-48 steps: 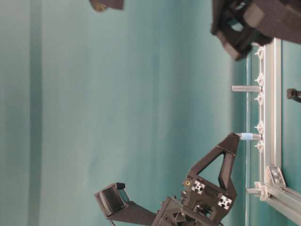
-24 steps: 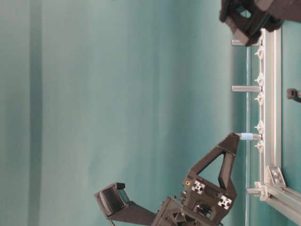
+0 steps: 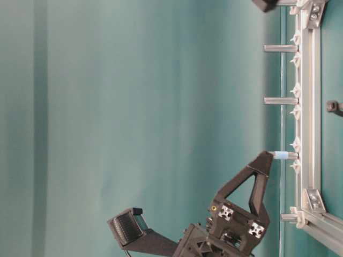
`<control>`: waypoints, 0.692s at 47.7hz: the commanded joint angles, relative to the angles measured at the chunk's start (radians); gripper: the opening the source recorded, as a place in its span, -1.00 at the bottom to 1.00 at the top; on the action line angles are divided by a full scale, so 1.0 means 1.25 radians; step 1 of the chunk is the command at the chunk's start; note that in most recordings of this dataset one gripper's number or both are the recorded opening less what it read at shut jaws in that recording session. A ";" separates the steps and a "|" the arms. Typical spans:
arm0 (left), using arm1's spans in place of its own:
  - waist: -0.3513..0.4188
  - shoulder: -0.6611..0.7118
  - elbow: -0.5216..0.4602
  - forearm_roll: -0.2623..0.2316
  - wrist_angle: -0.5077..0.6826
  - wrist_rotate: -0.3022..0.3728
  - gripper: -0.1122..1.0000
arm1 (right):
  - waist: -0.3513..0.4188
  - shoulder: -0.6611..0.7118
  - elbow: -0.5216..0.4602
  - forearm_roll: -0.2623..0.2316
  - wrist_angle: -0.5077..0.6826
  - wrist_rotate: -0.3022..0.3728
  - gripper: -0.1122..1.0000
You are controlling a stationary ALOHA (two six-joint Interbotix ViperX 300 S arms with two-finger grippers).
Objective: Insert the wire through the string loop located in the center.
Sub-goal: 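Lift the cable with the right gripper and carry it toward the frame's bottom rail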
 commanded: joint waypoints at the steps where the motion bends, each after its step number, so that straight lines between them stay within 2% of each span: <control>1: -0.001 -0.020 -0.011 0.001 -0.004 -0.006 -0.80 | -0.022 -0.043 0.017 -0.001 -0.006 -0.001 -0.68; 14: -0.001 -0.021 -0.011 0.001 -0.004 -0.006 -0.80 | -0.072 -0.082 0.063 0.005 -0.001 0.001 -0.68; 22: -0.001 -0.021 -0.011 0.001 -0.004 -0.006 -0.80 | -0.094 -0.086 0.067 0.025 -0.002 0.002 -0.68; 33: -0.001 -0.021 -0.010 0.001 -0.004 -0.006 -0.80 | -0.097 -0.086 0.070 0.032 0.001 0.004 -0.68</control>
